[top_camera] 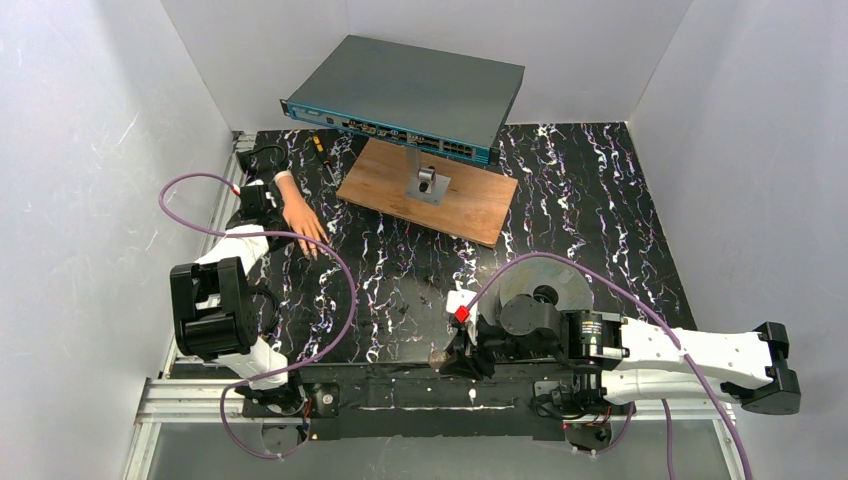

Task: Paint the nails

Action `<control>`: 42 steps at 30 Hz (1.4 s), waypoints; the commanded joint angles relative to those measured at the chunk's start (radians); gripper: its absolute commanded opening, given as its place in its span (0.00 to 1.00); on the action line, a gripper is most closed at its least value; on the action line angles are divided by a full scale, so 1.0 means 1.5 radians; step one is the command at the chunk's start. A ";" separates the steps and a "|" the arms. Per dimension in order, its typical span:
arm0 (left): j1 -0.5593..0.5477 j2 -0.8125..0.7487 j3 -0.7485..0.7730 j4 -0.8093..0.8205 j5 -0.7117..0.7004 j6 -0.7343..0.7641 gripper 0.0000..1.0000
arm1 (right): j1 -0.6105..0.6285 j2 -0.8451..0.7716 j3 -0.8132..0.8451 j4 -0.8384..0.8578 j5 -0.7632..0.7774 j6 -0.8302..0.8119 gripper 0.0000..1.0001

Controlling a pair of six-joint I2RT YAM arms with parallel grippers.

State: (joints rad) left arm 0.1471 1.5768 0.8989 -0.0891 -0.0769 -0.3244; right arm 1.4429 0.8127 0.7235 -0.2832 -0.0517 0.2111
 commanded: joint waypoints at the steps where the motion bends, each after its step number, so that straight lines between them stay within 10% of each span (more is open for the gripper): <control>1: -0.004 -0.010 0.020 -0.034 0.023 0.006 0.00 | 0.007 -0.007 0.009 0.033 0.002 0.006 0.01; 42: 0.016 0.001 0.040 0.033 -0.022 -0.029 0.00 | 0.010 0.016 0.005 0.041 0.013 -0.017 0.01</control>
State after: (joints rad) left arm 0.1619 1.5822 0.9340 -0.0578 -0.1181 -0.3565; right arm 1.4490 0.8310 0.7235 -0.2817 -0.0433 0.2028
